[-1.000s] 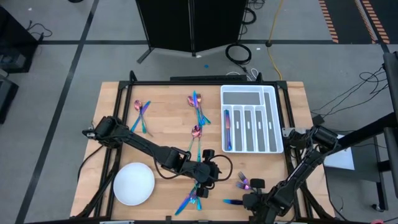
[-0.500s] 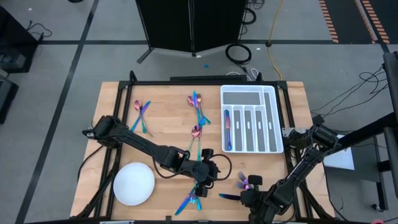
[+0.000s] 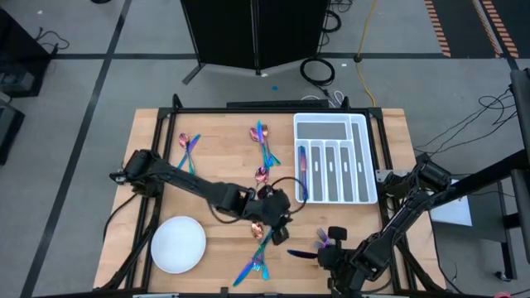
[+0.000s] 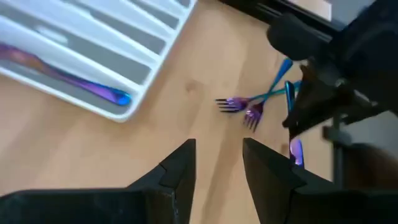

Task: Sort silverware
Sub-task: Put the blue knife into the utensil organizer

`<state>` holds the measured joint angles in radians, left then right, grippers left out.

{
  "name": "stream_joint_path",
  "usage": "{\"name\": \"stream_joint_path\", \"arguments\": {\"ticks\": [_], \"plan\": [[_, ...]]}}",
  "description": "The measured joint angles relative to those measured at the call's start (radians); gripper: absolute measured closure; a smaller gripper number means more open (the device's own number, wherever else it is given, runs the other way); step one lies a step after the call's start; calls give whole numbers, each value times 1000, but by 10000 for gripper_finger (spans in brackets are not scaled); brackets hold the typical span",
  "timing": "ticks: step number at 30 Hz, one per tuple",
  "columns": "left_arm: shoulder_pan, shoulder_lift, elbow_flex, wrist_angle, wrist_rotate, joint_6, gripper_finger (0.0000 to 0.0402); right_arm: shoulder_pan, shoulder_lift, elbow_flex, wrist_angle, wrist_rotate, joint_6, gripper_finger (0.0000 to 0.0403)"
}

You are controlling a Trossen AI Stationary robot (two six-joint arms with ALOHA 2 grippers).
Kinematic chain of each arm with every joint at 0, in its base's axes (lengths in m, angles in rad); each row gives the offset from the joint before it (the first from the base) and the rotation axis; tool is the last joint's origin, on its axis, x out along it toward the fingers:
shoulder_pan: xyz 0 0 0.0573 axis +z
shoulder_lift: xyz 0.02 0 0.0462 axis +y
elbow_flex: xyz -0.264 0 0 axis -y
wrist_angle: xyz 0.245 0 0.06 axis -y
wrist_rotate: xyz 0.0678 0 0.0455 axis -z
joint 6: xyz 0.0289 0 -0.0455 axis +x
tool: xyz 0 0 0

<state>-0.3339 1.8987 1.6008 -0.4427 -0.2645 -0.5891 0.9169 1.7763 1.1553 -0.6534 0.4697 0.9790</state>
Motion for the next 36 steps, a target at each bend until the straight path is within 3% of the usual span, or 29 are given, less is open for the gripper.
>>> {"name": "stream_joint_path", "arguments": {"ticks": [4, 9, 13, 16, 21, 24, 27, 32, 36], "plan": [[-40, -93, -12, 22, -166, 47, 270, -4, -6, 0, -38, 49, 0, 385], [-104, -228, -209, 74, -363, -39, 270, -24, -19, 1, -73, 105, -5, 385], [-162, -338, -479, 417, -472, -86, 270, -49, -52, 1, -71, 194, -22, 385], [-201, -354, -675, 745, -524, -78, 270, -77, -88, 1, -66, 267, -43, 385], [-264, -301, -884, 1332, -636, 102, 270, -129, -159, 1, -48, 387, -89, 385], [-283, -192, -900, 1594, -646, 249, 270, -162, -196, 1, 0, 463, -155, 385], [-278, -90, -853, 1766, -640, 303, 270, -193, -222, 1, 102, 528, -265, 385], [-244, 25, -743, 1835, -630, 372, 270, -235, -234, 1, 316, 552, -478, 385], [-229, 70, -651, 1824, -629, 463, 270, -260, -234, 1, 392, 552, -566, 385]]}}
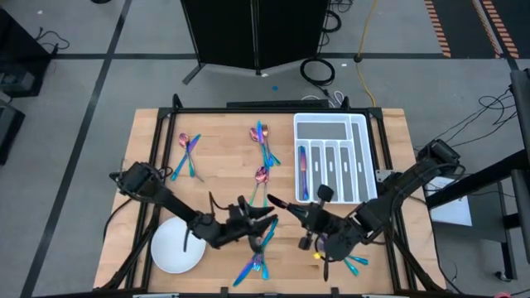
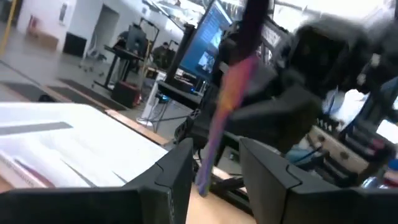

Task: Sort silverware
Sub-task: Put the blue knife into the utensil organizer

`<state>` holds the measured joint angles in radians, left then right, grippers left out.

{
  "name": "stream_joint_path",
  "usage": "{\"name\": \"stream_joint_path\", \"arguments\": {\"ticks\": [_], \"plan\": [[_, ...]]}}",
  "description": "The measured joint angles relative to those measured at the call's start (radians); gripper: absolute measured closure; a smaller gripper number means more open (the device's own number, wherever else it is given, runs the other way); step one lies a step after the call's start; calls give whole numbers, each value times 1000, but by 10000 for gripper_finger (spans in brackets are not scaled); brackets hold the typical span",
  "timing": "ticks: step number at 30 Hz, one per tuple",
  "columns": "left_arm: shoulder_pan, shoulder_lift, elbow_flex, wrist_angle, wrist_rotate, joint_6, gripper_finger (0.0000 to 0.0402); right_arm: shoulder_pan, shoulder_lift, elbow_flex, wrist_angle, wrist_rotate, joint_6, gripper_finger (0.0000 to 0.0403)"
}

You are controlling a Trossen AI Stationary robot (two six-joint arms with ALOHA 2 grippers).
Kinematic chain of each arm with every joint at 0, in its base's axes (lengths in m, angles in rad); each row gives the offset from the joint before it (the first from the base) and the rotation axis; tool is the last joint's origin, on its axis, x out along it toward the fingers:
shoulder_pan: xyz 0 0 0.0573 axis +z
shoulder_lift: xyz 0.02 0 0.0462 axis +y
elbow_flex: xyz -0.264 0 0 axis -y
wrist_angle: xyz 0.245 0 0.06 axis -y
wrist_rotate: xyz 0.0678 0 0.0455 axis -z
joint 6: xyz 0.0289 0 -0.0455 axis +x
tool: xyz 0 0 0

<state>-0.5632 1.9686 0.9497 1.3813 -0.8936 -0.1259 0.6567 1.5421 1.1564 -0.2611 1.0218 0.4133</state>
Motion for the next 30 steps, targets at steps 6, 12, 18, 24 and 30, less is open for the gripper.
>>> {"name": "stream_joint_path", "arguments": {"ticks": [6, 12, 18, 24, 30], "plan": [[0, 7, 104, -41, -57, 110, 270, -23, 0, 0, 1, 0, -18, 385], [0, 8, 118, -43, -128, 107, 270, -33, 0, 0, 4, 0, -33, 385], [5, 8, 118, -44, -129, 110, 270, -36, 0, 0, 4, -2, -33, 385], [38, 8, 118, -43, -96, 106, 270, -48, 0, 0, 4, -3, -33, 385], [74, 8, 118, -38, -72, 80, 270, -55, 0, 0, 4, -6, -33, 385]]}}
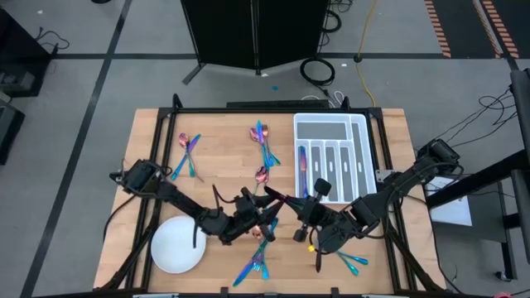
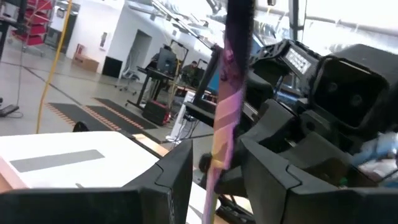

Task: Sort silverware
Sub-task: Put the blue knife into the utensil organizer

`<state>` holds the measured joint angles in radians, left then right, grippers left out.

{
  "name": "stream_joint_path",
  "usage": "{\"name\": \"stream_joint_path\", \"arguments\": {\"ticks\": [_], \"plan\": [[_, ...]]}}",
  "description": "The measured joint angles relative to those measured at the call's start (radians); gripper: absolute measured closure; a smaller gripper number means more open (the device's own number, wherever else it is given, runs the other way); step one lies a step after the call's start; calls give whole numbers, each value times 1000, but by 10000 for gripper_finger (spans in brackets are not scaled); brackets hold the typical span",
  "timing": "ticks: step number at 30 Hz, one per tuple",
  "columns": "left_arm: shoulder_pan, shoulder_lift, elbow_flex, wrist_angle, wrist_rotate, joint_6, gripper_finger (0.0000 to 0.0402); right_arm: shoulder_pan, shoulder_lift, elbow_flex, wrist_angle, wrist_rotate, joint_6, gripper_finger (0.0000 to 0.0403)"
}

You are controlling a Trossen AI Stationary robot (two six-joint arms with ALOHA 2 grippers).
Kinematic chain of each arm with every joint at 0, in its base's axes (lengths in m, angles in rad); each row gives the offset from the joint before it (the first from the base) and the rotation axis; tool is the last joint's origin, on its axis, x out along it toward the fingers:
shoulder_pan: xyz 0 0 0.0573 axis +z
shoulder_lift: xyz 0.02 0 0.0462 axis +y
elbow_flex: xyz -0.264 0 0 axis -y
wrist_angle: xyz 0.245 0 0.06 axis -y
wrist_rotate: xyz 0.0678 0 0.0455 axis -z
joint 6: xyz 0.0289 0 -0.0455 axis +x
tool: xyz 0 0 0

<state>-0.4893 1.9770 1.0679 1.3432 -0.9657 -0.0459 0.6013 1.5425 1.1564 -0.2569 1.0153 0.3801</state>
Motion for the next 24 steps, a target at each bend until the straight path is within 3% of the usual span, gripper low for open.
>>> {"name": "stream_joint_path", "arguments": {"ticks": [9, 12, 16, 24], "plan": [[27, -1, 0, 13, 19, -27, 276, 0, 0, 0, -2, 6, 0, 385], [27, 0, 0, 12, 21, -27, 308, 0, 0, 0, -3, 6, 0, 385], [27, 0, 0, 12, 41, -18, 383, 0, 0, 0, -4, 8, -4, 382], [28, -1, -1, 10, 39, 13, 398, 0, 0, 0, 4, 0, -52, 343]]}}
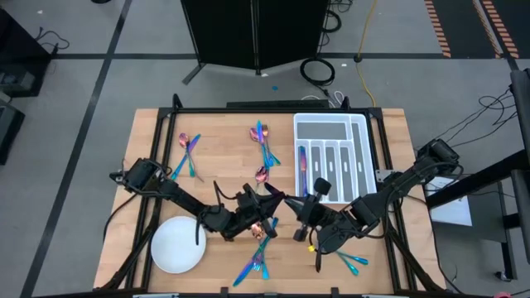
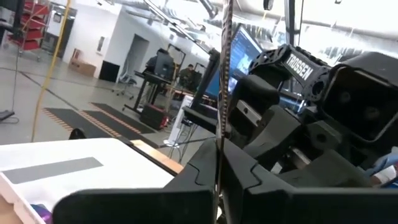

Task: Sort silverware
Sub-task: Put the blue knife into the utensil organizer

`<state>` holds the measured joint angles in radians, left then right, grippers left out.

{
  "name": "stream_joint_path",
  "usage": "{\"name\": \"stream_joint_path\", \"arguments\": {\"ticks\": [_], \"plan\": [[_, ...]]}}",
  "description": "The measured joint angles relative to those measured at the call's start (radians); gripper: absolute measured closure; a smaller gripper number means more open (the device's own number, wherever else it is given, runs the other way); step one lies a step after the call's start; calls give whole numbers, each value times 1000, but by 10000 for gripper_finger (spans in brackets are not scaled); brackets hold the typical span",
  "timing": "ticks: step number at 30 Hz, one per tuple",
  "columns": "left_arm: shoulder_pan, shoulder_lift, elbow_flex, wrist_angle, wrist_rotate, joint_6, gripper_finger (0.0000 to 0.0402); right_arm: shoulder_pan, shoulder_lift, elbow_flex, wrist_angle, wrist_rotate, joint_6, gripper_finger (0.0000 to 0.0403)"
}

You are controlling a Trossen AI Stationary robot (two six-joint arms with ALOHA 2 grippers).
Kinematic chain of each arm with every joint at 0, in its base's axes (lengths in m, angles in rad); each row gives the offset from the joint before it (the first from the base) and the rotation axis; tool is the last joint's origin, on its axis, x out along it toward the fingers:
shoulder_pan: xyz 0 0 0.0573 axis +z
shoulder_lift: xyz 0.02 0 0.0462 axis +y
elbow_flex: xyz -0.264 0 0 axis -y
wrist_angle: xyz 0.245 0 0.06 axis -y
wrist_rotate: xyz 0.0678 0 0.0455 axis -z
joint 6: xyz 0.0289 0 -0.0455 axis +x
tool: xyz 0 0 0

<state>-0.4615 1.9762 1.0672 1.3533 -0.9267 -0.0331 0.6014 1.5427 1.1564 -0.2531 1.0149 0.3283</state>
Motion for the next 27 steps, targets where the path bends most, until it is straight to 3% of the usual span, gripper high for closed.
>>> {"name": "stream_joint_path", "arguments": {"ticks": [7, 9, 12, 15, 19, 22, 27], "plan": [[2, -69, -1, -50, -36, 96, 399, 59, -99, 0, -77, -74, 30, 286], [4, -137, -1, -190, -27, 86, 400, 93, -142, 0, -148, -100, 86, 278], [33, -257, -1, -493, 39, -66, 400, 157, -201, 0, -258, -105, 177, 276], [108, -368, -1, -774, 188, -284, 400, 218, -236, 0, -332, -100, 258, 281], [268, -448, -1, -1029, 503, -531, 401, 277, -244, 0, -341, -50, 283, 287], [400, -440, -1, -1083, 762, -656, 401, 299, -243, 0, -341, -7, 268, 289], [555, -370, -1, -1072, 909, -784, 401, 297, -243, 0, -342, 9, 248, 289]]}}
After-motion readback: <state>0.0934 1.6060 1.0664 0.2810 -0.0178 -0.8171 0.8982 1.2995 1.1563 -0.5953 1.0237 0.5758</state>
